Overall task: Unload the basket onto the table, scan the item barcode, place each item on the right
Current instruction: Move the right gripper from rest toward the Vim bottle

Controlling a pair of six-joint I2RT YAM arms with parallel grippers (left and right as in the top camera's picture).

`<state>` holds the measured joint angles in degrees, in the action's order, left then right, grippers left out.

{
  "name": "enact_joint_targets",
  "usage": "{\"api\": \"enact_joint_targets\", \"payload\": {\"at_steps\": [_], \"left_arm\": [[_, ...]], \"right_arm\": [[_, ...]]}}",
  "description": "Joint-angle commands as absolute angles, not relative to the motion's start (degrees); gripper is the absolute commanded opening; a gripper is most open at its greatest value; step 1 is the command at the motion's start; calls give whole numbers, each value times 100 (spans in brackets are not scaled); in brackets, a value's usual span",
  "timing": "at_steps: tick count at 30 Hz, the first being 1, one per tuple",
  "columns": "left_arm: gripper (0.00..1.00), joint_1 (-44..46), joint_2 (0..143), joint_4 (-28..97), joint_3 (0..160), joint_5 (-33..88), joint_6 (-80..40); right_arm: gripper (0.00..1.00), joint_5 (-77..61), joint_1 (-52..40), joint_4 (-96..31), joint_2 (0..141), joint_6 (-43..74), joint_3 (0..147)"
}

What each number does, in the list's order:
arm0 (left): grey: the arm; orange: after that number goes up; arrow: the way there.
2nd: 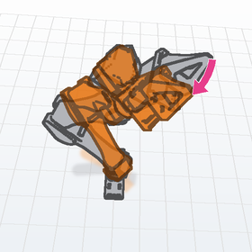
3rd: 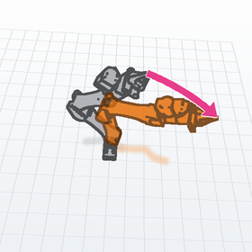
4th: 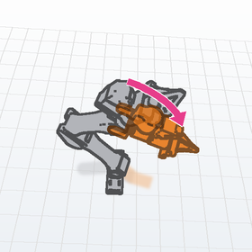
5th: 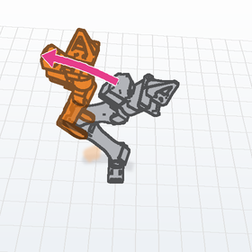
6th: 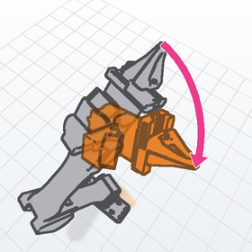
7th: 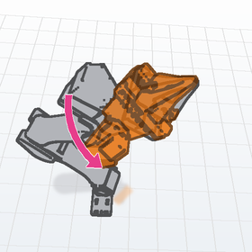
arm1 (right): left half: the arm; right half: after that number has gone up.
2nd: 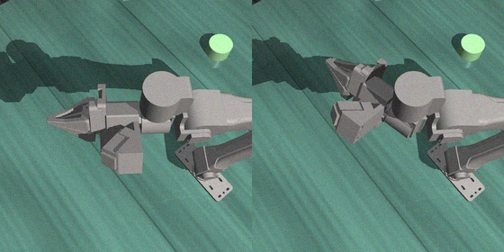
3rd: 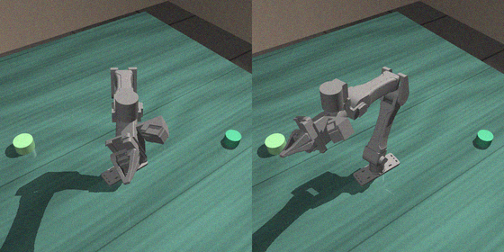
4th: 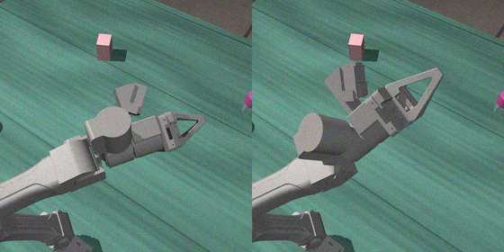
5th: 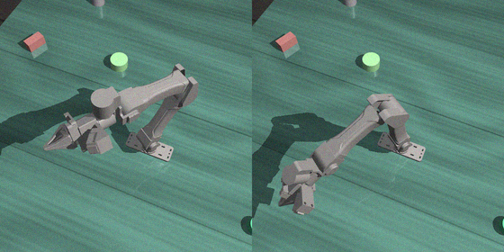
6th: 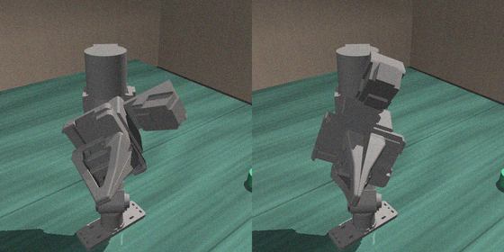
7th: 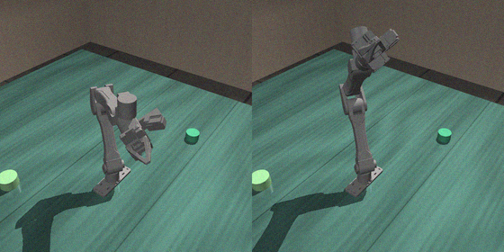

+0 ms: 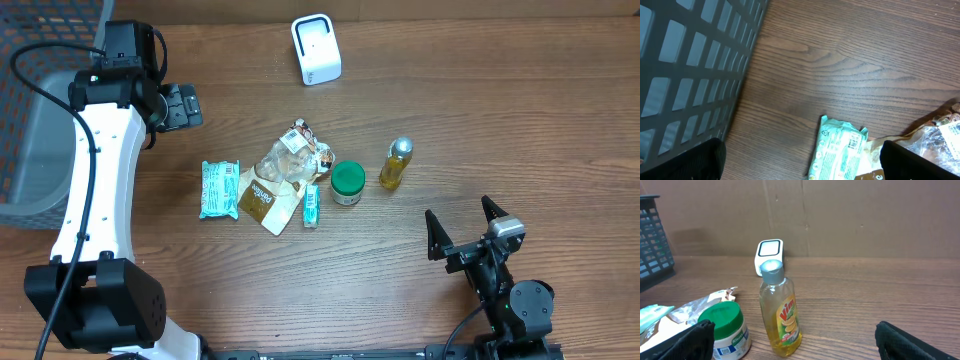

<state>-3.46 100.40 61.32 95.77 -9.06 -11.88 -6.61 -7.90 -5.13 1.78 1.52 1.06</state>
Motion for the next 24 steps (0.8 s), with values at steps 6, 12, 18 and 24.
{"api": "enact_joint_targets", "payload": {"at_steps": [6,12,18,24], "left_arm": [[99,-336,9996,6125,9679,-941,-1179],[99,-336,9996,6125,9679,-941,-1179],[100,-336,9996,6125,9679,-941,-1179],[100,-336,9996,6123,9679,-941,-1179]], "right_arm": [[100,-611,-790,-484,158,163,80],[100,-609,-790,-484,158,165,80],[100,-611,-790,-484,158,163,80],[100,-392,-790,-497,158,141,80]]}}
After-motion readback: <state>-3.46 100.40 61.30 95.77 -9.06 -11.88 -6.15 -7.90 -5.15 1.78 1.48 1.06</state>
